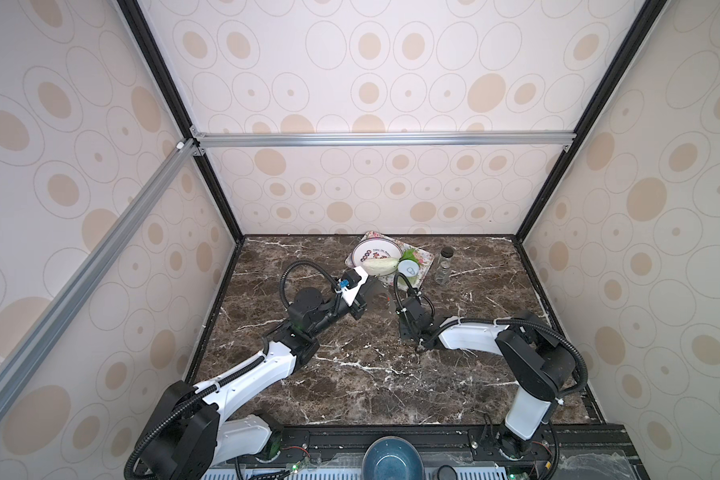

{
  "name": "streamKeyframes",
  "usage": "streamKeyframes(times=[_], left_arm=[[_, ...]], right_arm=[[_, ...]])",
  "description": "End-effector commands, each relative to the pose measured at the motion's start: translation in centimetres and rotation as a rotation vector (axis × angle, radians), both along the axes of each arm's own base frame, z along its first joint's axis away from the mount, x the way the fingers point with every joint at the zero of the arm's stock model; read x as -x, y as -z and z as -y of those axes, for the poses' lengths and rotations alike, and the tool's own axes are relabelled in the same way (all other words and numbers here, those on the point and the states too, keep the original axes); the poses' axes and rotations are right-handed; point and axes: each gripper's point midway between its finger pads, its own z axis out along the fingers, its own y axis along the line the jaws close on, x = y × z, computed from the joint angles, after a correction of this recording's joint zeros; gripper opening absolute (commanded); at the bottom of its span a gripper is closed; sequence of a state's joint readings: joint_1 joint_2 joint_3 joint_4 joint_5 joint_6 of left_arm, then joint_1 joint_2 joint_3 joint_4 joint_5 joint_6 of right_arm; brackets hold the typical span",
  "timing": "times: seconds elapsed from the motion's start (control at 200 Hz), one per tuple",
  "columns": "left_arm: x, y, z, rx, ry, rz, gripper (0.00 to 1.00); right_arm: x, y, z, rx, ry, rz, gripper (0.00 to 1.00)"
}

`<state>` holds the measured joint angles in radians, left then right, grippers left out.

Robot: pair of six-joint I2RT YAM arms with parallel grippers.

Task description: Put the keys on the keyring

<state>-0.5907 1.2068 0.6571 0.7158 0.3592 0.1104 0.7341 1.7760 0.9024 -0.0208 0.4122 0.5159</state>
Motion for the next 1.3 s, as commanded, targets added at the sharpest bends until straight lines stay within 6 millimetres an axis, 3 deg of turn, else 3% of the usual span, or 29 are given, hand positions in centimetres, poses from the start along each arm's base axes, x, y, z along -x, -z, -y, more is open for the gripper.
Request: streamKeyframes(times=[0.0,0.595,0.69,0.81,1.0,1.111,1.231,1.296], left_arm=[[0.3,-2.5,-0.1,0.028,0.008,0.071,0.0],[0.4,-2.7,-0.2,0.03,0.01,0.075,0.0],[0.3,-2.6,-0.2,0.03,0.004,0.073,0.0],[0.2,-2.6,-0.2,0.03,-0.001,0.073,0.0],[0.2,-2.4,-0.3,0.023,-0.006,0.08,0.0],[0.6,-2.2,-0.2,0.006,0.012,0.105,0.0],[1.6,-2.0,0.3,-0.023,0.066,0.147,0.0],[1.9,-1.9,0.4,-0.033,0.079,0.159,0.0]], right_arm=[[0.4,0.3,0.7,0.03,0.023,-0.003,0.13],[0.5,0.9,0.8,0.039,0.023,-0.012,0.07],[0.6,0.5,0.8,0.024,0.026,0.0,0.0],[0.9,-0.5,0.9,-0.016,0.023,0.033,0.0],[1.6,-4.6,0.7,-0.118,-0.084,0.161,0.0],[2.8,-10.0,0.7,-0.222,-0.222,0.364,0.0],[5.9,-15.5,0.6,-0.376,-0.449,0.574,0.0],[8.0,-17.2,1.0,-0.396,-0.544,0.675,0.0]])
